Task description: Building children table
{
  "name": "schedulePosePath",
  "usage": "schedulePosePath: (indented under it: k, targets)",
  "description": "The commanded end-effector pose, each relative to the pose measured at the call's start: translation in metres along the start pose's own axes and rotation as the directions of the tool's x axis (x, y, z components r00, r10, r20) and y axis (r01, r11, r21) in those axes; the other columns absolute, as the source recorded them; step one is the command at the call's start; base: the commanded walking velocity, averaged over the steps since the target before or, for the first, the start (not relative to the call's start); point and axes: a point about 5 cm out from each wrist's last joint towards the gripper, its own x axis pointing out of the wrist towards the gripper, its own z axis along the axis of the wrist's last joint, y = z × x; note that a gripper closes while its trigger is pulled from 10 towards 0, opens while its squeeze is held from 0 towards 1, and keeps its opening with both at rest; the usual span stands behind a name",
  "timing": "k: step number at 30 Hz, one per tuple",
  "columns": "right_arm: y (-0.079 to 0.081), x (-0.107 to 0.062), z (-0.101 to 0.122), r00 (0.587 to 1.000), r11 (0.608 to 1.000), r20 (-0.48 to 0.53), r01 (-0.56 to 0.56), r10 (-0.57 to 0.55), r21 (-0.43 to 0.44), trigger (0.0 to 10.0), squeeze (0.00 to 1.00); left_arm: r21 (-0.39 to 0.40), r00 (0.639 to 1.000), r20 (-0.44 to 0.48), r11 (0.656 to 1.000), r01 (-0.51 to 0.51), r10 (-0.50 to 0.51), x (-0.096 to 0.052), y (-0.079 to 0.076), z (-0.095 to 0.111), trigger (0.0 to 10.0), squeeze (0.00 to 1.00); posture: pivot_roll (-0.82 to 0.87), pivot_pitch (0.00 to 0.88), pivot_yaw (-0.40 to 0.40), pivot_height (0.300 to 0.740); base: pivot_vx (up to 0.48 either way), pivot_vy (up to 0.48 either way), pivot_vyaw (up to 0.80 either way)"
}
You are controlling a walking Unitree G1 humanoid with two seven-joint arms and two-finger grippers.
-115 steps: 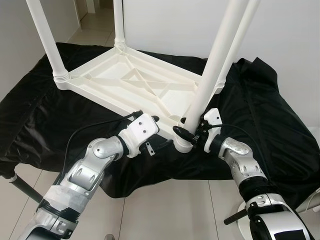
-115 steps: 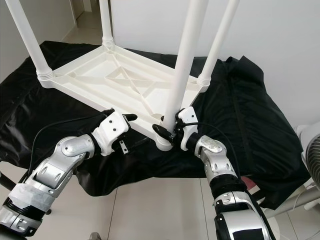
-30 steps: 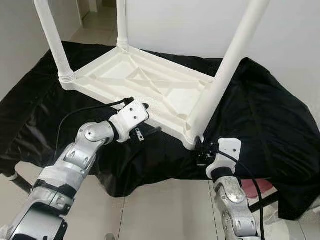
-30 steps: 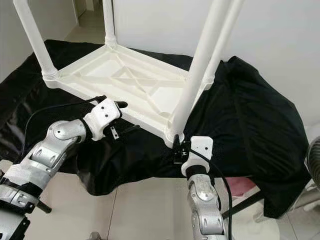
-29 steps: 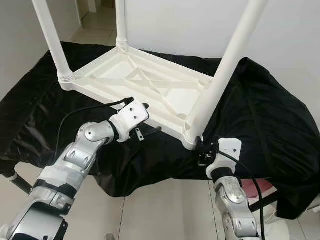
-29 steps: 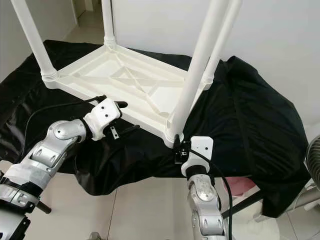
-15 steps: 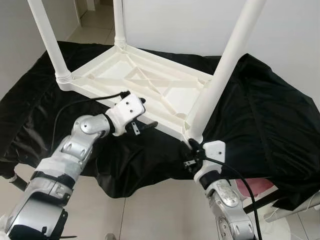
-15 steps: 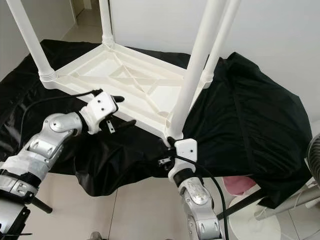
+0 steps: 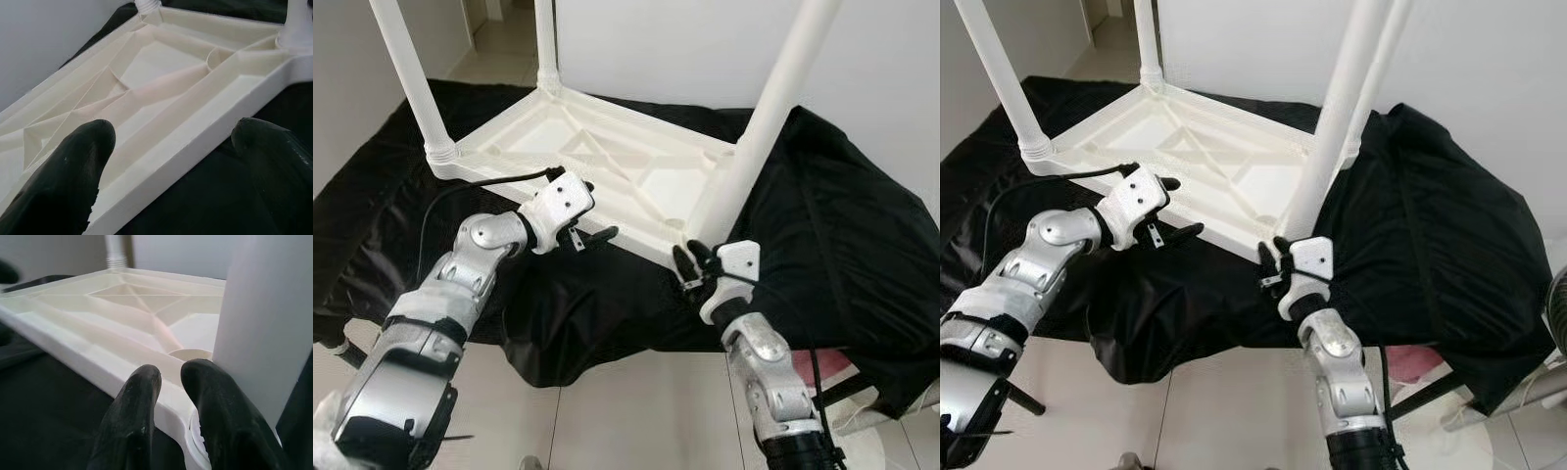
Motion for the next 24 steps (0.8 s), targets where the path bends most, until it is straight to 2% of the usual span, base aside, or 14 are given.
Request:
schedulePosePath:
  k: [1, 4, 6, 7, 8, 11, 13, 15, 17, 19, 20, 23, 24]
  targets:
    - [-0.017, -0.003, -0.002, 0.996, 0.996, -0.006, 0.091, -0.091, -0.016, 10.0, 0.0, 0.021, 1.0, -0.013, 1.0, -0.018, 0.019, 0.003, 0.0, -0.001, 10.0, 0.0, -0.01, 0.063, -0.033, 0.74, 0.0, 0.0, 0.0]
    - [-0.038, -0.009, -0.009, 0.976, 0.976, -0.031, 0.212, -0.214, -0.059, 10.0, 0.0, 0.02, 1.0, -0.017, 1.0, -0.024, 0.024, 0.006, 0.002, -0.001, 10.0, 0.0, -0.01, 0.065, -0.029, 0.74, 0.0, 0.0, 0.0]
    - [-0.041, -0.01, -0.01, 0.972, 0.971, -0.031, 0.229, -0.232, -0.069, 10.0, 0.0, 0.019, 1.0, -0.016, 1.0, -0.025, 0.025, 0.007, 0.002, -0.001, 10.0, 0.0, -0.01, 0.065, -0.029, 0.74, 0.0, 0.0, 0.0]
    - [-0.051, -0.013, -0.011, 0.963, 0.962, -0.041, 0.263, -0.266, -0.076, 10.0, 0.0, 0.023, 1.0, -0.018, 0.999, -0.024, 0.024, 0.008, 0.002, -0.001, 10.0, 0.0, -0.02, 0.066, -0.024, 0.74, 0.0, 0.0, 0.0]
    - [-0.051, -0.013, -0.011, 0.963, 0.962, -0.041, 0.263, -0.266, -0.076, 10.0, 0.0, 0.023, 1.0, -0.018, 0.999, -0.024, 0.024, 0.008, 0.002, -0.001, 10.0, 0.0, -0.02, 0.066, -0.024, 0.74, 0.0, 0.0, 0.0]
    - [-0.065, -0.017, -0.013, 0.951, 0.951, -0.054, 0.301, -0.305, -0.078, 10.0, 0.0, 0.03, 1.0, -0.026, 0.999, -0.017, 0.018, 0.013, 0.002, -0.001, 10.0, 0.0, -0.03, 0.067, -0.018, 0.74, 0.0, 0.0, 0.0]
    - [-0.062, -0.017, -0.011, 0.959, 0.958, -0.045, 0.276, -0.28, -0.076, 10.0, 0.0, 0.031, 1.0, -0.03, 1.0, -0.003, 0.004, 0.017, 0.0, -0.001, 10.0, 0.0, -0.03, 0.064, -0.013, 0.74, 0.0, 0.0, 0.0]
    - [-0.049, -0.012, -0.007, 0.98, 0.978, -0.018, 0.199, -0.2, -0.065, 10.0, 0.0, 0.039, 0.999, -0.042, 0.999, 0.024, -0.022, 0.023, -0.005, -0.002, 10.0, 0.0, -0.03, 0.065, -0.01, 0.74, 0.0, 0.0, 0.0]
    - [-0.049, -0.012, -0.007, 0.98, 0.978, -0.018, 0.199, -0.2, -0.065, 10.0, 0.0, 0.039, 0.999, -0.042, 0.999, 0.024, -0.022, 0.023, -0.005, -0.002, 10.0, 0.0, -0.03, 0.065, -0.01, 0.74, 0.0, 0.0, 0.0]
    - [-0.037, -0.006, -0.004, 0.987, 0.986, 0.0, 0.159, -0.159, -0.048, 10.0, 0.0, 0.011, 0.998, -0.037, 0.998, 0.059, -0.059, 0.028, -0.008, 0.0, 10.0, 0.0, -0.03, 0.065, -0.006, 0.74, 0.0, 0.0, 0.0]
    - [-0.037, -0.006, -0.004, 0.987, 0.986, 0.0, 0.159, -0.159, -0.048, 10.0, 0.0, 0.011, 0.998, -0.037, 0.998, 0.059, -0.059, 0.028, -0.008, 0.0, 10.0, 0.0, -0.03, 0.065, -0.006, 0.74, 0.0, 0.0, 0.0]
    - [-0.02, 0.001, 0.001, 0.994, 0.994, 0.029, 0.106, -0.106, -0.02, 10.0, 0.0, -0.073, 0.996, -0.039, 0.994, 0.081, -0.084, 0.033, -0.008, 0.0, 10.0, 0.0, -0.03, 0.064, -0.003, 0.74, 0.0, 0.0, 0.0]
    - [-0.02, 0.001, 0.001, 0.994, 0.994, 0.029, 0.106, -0.106, -0.02, 10.0, 0.0, -0.073, 0.996, -0.039, 0.994, 0.081, -0.084, 0.033, -0.008, 0.0, 10.0, 0.0, -0.03, 0.064, -0.003, 0.74, 0.0, 0.0, 0.0]
